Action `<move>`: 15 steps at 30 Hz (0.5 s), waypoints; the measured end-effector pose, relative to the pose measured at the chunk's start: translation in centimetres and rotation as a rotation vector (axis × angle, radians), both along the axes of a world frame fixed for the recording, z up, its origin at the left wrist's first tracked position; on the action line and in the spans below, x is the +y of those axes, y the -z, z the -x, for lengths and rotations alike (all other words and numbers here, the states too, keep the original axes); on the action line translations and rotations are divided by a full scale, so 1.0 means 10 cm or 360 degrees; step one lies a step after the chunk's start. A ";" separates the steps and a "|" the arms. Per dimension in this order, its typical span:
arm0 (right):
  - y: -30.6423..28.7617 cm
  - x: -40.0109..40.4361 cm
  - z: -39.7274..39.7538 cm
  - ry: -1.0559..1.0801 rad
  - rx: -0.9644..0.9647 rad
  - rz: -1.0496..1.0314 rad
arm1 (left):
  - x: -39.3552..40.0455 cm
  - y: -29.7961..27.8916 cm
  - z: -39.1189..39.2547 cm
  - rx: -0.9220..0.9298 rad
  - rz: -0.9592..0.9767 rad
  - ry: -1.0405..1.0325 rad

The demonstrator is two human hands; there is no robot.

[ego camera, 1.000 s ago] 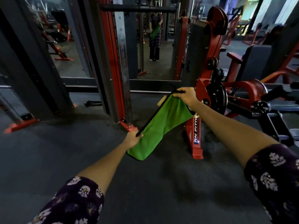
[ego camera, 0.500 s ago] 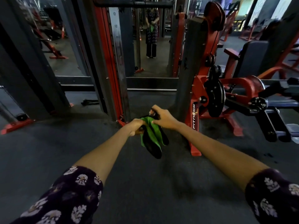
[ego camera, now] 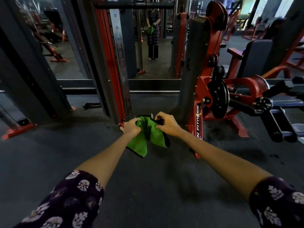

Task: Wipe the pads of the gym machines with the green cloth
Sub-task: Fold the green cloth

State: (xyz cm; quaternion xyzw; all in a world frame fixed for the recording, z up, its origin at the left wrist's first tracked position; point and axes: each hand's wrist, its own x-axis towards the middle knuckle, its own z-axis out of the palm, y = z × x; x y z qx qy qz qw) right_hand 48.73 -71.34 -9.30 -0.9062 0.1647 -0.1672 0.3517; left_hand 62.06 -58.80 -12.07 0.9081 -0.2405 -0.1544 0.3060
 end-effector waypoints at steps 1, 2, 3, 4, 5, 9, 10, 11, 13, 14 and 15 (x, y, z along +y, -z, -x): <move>0.00 -0.02 0.01 0.0021 0.0000 -0.0017 | 0.02 0.00 0.00 0.0012 0.0047 0.0046; -0.01 -0.03 0.03 0.0033 0.0002 -0.0033 | 0.04 -0.01 -0.01 0.0027 0.0083 0.0089; 0.00 -0.03 0.04 0.0041 0.0006 -0.0045 | 0.06 -0.03 0.00 0.0039 0.0085 0.0117; 0.00 -0.03 0.06 0.0041 0.0009 -0.0048 | 0.07 -0.03 0.00 0.0040 0.0053 0.0133; 0.02 -0.02 0.08 0.0033 0.0011 -0.0044 | 0.08 -0.04 0.02 0.0070 0.0009 0.0139; 0.11 0.05 0.12 -0.0027 -0.0016 0.0110 | -0.01 -0.06 0.12 0.0677 0.0271 0.0011; 0.14 0.08 0.13 -0.0056 -0.0031 0.0154 | -0.02 -0.07 0.16 0.0785 0.0354 -0.0055; 0.17 0.10 0.13 -0.0092 -0.0035 0.0191 | -0.04 -0.07 0.18 0.0831 0.0403 -0.0117; 0.22 0.12 0.13 -0.0131 0.0014 0.0224 | -0.07 -0.06 0.20 0.0913 0.0535 -0.0225; 0.25 0.14 0.13 -0.0134 0.0047 0.0223 | -0.09 -0.05 0.21 0.0957 0.0595 -0.0273; 0.28 0.15 0.13 -0.0125 0.0068 0.0201 | -0.11 -0.02 0.21 0.1000 0.0638 -0.0320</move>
